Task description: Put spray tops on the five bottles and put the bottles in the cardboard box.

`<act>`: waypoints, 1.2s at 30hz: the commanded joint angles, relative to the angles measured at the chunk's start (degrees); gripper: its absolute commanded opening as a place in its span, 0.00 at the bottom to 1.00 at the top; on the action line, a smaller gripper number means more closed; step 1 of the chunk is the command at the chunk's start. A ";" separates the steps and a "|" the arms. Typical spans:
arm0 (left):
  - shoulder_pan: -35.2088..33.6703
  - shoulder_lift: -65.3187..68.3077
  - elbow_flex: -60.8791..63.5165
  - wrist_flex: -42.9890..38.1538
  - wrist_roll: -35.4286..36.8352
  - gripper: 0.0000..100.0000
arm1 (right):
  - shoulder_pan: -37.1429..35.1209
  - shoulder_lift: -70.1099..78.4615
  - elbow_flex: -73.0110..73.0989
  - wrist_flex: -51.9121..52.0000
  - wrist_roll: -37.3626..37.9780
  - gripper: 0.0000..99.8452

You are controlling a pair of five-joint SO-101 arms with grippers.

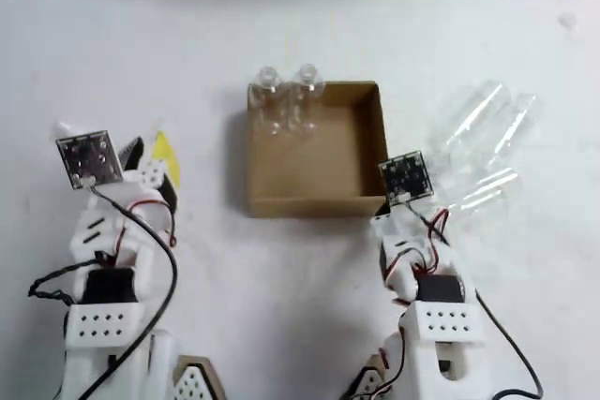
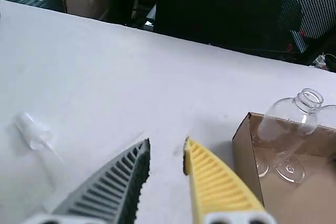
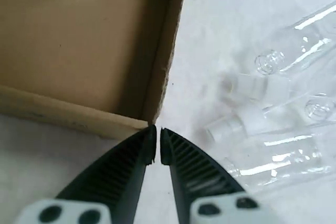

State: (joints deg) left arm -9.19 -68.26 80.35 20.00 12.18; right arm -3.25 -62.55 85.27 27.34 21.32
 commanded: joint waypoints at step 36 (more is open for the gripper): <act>-0.31 -0.75 5.71 -12.84 -4.57 0.10 | 18.77 66.68 -98.90 49.36 25.41 0.21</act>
State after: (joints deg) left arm -9.27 -68.26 86.42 8.75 8.48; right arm 15.30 -7.87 2.99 70.68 32.75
